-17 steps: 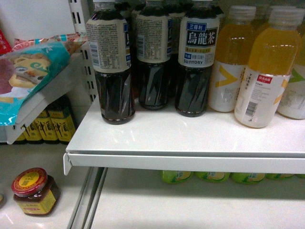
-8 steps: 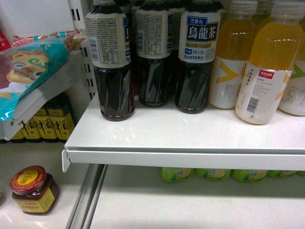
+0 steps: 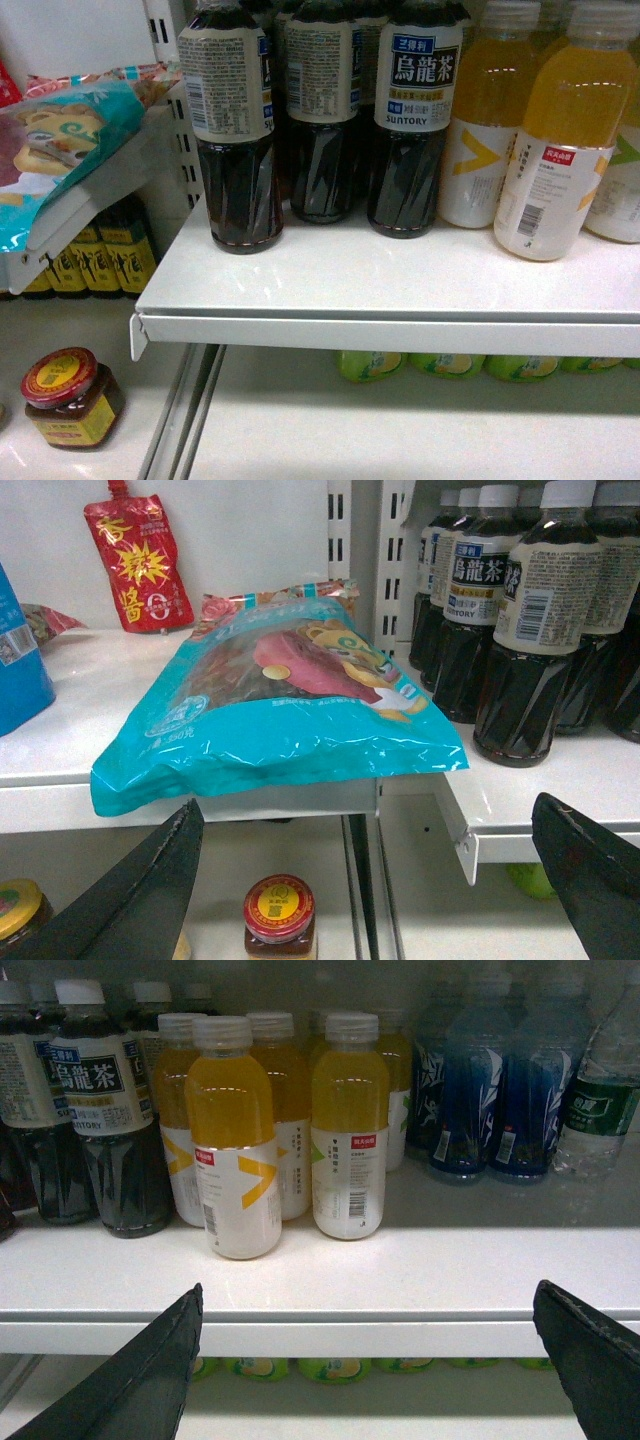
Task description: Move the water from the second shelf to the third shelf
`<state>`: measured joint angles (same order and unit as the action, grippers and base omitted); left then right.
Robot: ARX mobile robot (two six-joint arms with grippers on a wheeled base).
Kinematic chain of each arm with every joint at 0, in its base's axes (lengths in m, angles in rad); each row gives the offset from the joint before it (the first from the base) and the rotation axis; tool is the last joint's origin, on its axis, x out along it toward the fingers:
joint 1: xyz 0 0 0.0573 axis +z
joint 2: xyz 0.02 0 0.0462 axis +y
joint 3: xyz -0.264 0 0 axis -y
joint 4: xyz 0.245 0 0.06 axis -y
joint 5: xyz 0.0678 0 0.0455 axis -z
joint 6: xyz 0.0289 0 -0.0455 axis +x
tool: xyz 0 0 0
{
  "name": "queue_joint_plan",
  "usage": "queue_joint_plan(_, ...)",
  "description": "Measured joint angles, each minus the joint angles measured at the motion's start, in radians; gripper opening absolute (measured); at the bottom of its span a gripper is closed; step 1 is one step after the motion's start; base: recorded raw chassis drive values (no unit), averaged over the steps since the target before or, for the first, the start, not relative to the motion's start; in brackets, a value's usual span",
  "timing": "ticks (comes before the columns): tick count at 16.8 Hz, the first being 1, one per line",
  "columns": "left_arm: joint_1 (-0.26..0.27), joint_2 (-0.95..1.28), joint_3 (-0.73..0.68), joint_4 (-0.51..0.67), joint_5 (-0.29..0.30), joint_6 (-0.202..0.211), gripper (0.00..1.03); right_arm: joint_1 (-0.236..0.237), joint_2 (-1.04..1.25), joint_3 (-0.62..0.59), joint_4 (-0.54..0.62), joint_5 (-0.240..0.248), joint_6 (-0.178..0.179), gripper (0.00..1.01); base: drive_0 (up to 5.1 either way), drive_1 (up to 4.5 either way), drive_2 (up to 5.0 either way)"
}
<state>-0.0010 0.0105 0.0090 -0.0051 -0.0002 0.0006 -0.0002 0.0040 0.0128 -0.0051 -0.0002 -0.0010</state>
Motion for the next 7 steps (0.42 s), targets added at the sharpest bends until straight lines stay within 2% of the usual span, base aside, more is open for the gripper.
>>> queue_joint_plan(7,0.000,0.000,0.000,0.000,0.000,0.000,0.98,0.000,0.000,0.000,0.000,0.000,0.000,0.98,0.0,0.00,0.0)
